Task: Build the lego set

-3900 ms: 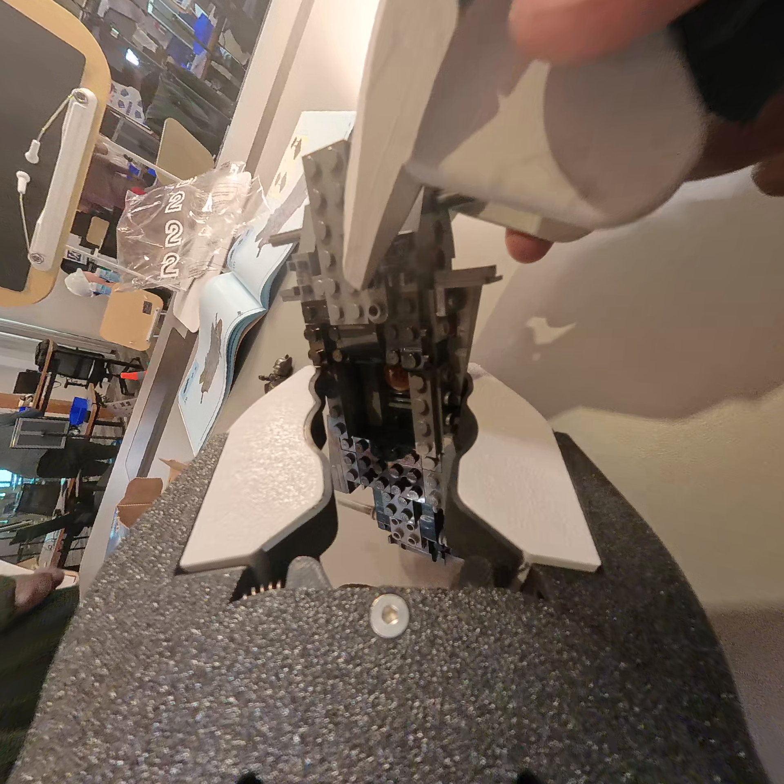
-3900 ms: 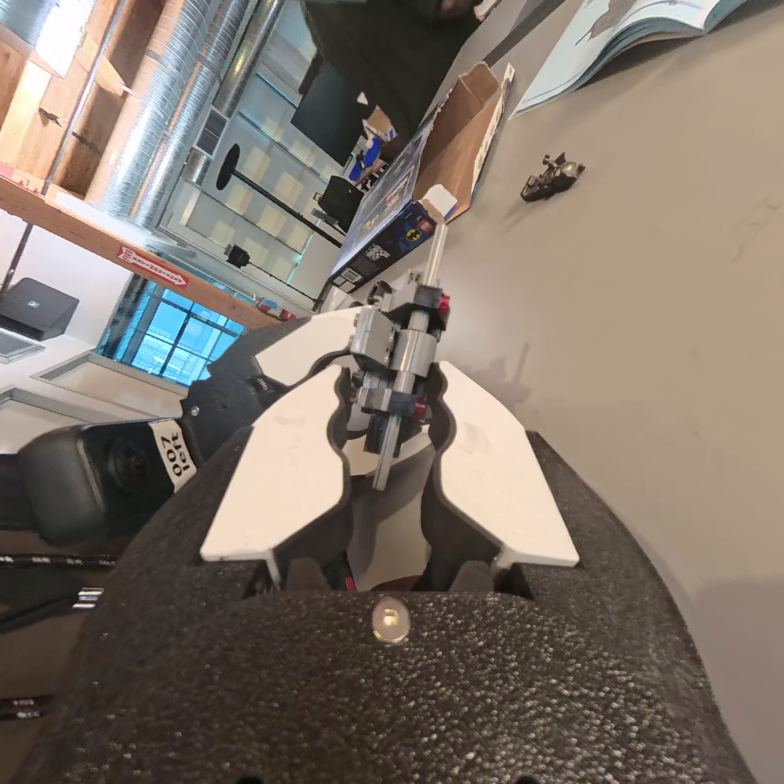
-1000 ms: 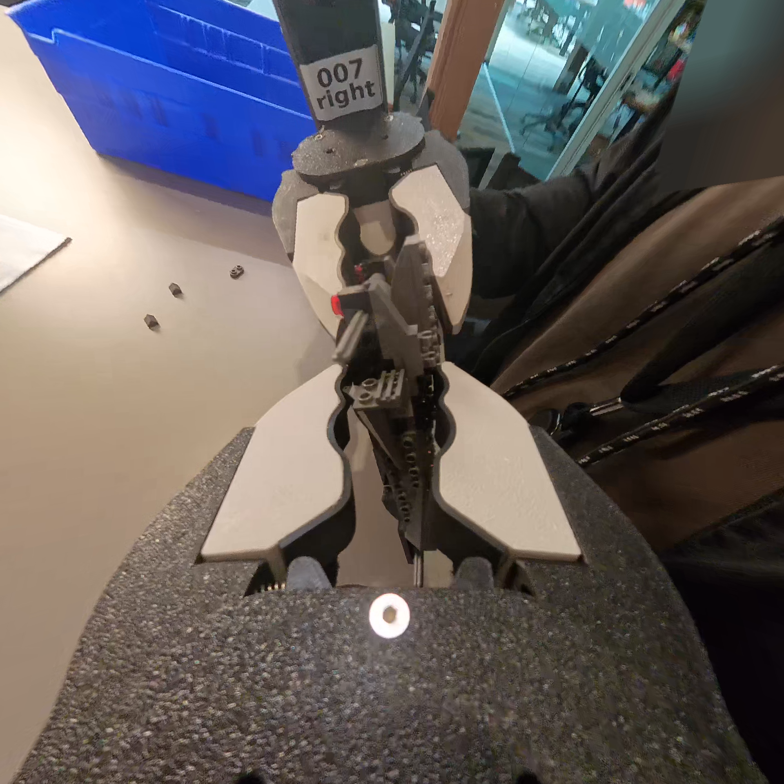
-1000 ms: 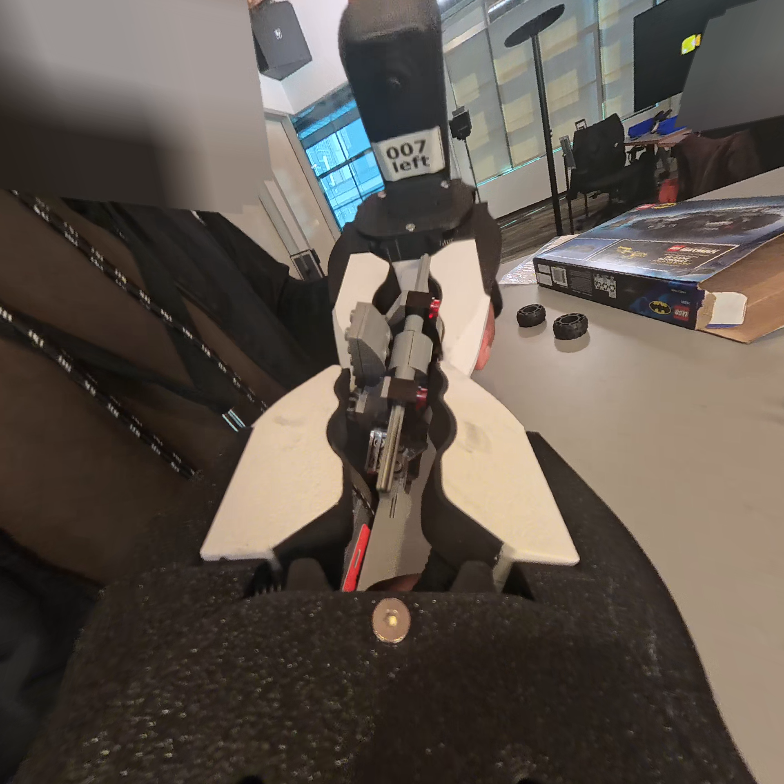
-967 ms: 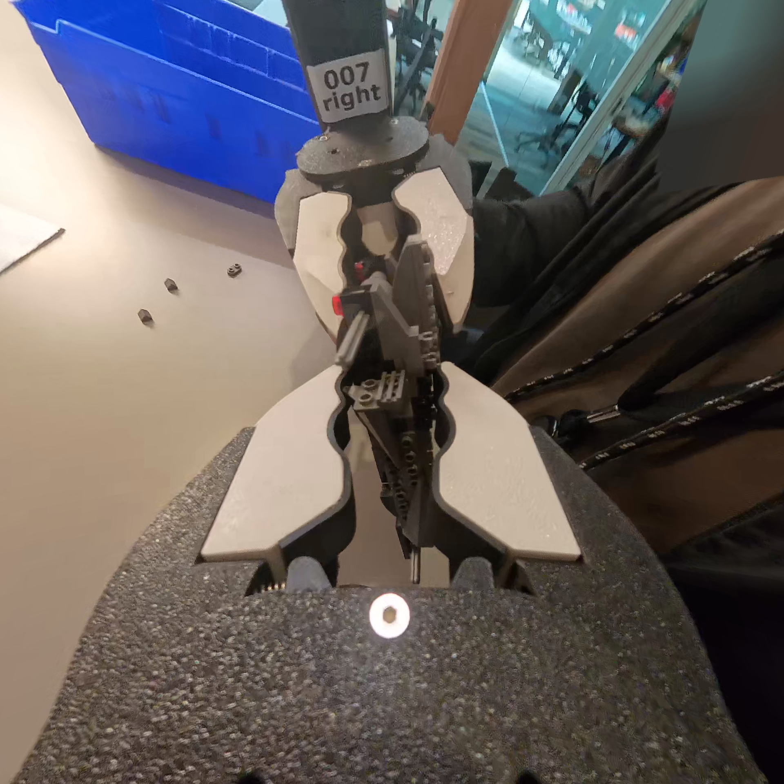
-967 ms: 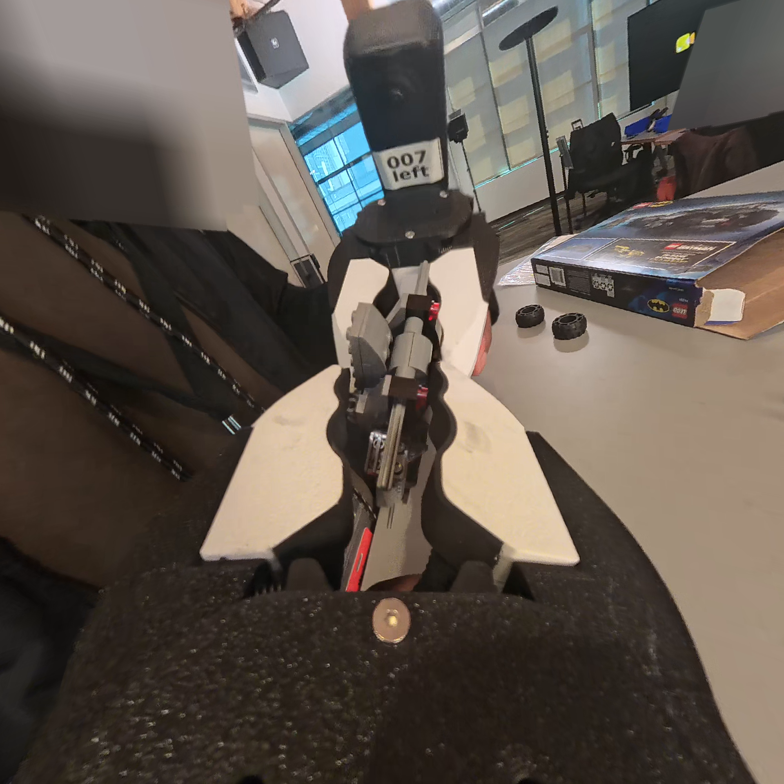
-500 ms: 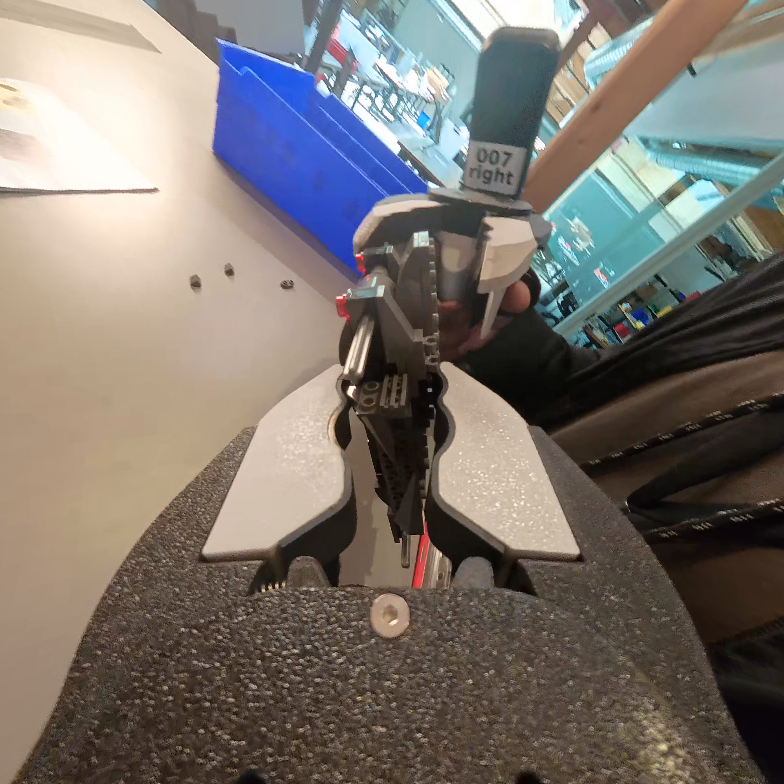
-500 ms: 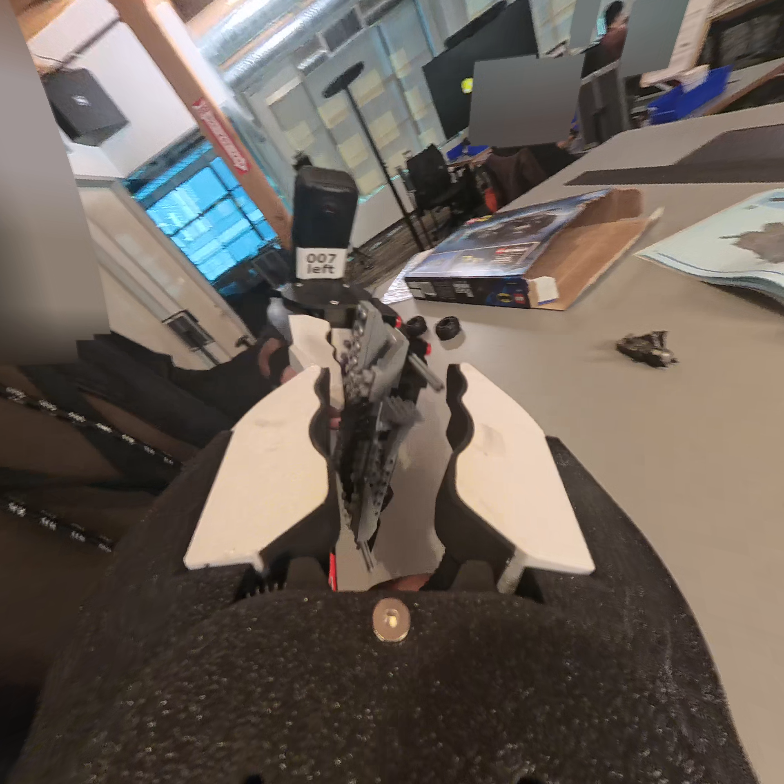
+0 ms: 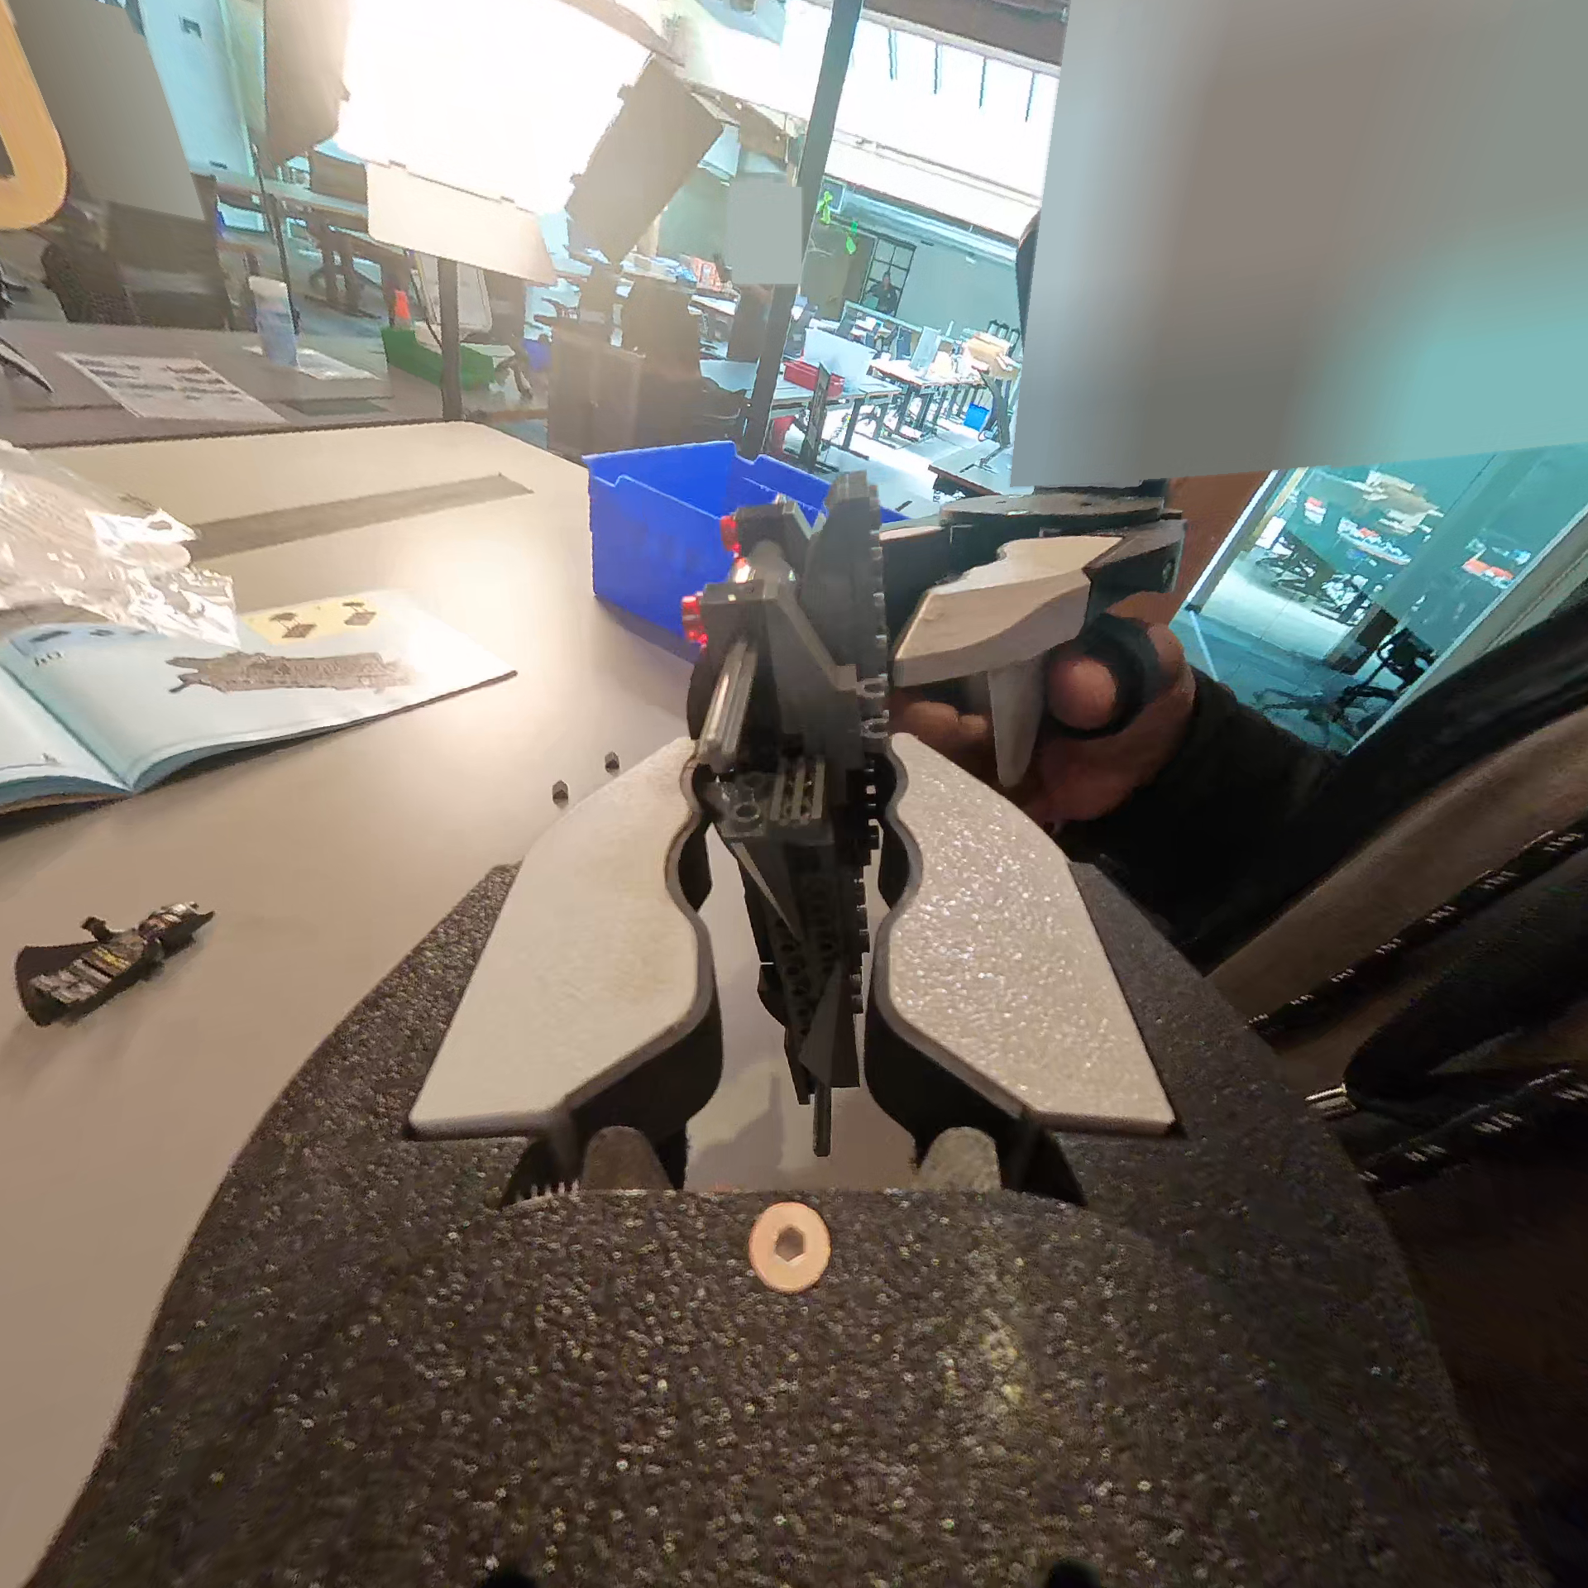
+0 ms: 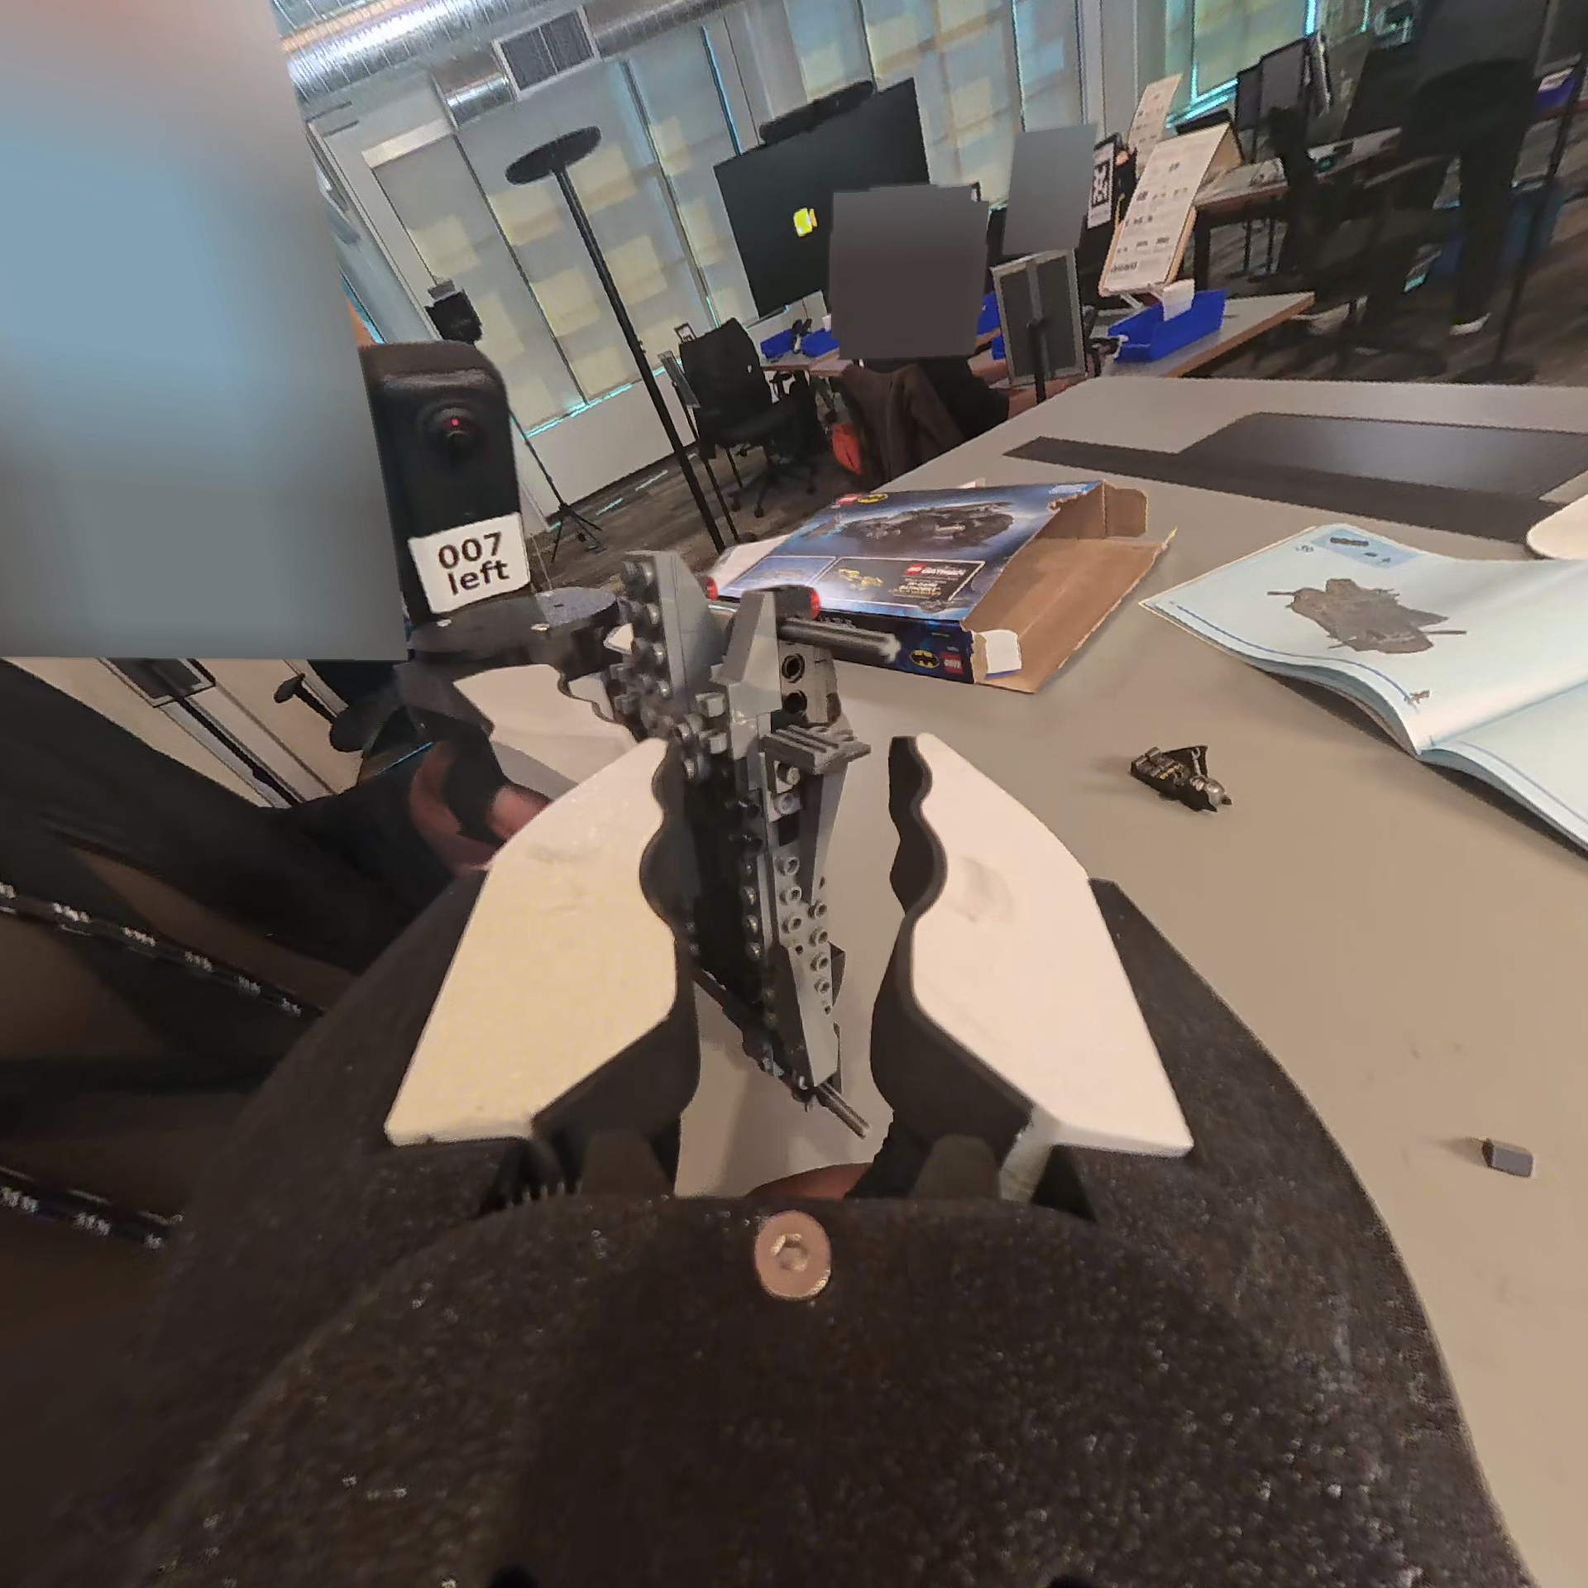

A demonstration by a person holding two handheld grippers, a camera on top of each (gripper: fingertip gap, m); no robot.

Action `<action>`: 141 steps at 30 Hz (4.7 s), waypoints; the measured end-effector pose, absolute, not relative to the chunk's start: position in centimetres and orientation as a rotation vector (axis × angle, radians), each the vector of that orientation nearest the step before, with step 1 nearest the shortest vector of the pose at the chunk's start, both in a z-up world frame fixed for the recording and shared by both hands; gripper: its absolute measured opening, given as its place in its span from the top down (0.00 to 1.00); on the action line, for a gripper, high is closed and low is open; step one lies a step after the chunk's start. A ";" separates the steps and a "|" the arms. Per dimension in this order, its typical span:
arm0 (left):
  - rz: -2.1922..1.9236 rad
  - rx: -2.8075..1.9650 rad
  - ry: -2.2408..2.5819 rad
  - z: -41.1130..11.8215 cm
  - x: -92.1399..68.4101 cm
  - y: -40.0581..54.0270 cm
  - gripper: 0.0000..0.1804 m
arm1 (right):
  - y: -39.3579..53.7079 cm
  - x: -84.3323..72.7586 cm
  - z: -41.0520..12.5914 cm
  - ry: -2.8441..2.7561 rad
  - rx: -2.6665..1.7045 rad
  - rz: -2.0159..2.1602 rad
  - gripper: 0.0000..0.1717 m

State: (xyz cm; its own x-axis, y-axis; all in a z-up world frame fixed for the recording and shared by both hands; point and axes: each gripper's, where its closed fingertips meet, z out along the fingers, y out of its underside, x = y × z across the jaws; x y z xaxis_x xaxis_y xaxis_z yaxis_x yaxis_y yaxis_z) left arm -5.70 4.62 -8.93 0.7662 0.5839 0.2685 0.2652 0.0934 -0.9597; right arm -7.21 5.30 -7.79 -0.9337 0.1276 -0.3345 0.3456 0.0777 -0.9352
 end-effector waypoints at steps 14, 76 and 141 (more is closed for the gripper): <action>0.304 -1.488 -0.645 -8.1 -5.2 5.2 0.80 | 5.6 -6.8 -7.6 2.131 0.402 -1.993 0.75; 0.120 -1.258 -0.560 -6.5 -3.6 2.7 0.80 | 2.9 -5.2 -6.5 1.935 0.482 -1.964 0.72; -0.502 -0.894 -0.982 -11.8 -5.2 -0.6 0.81 | 0.7 -5.6 -11.4 1.818 0.874 -1.867 0.75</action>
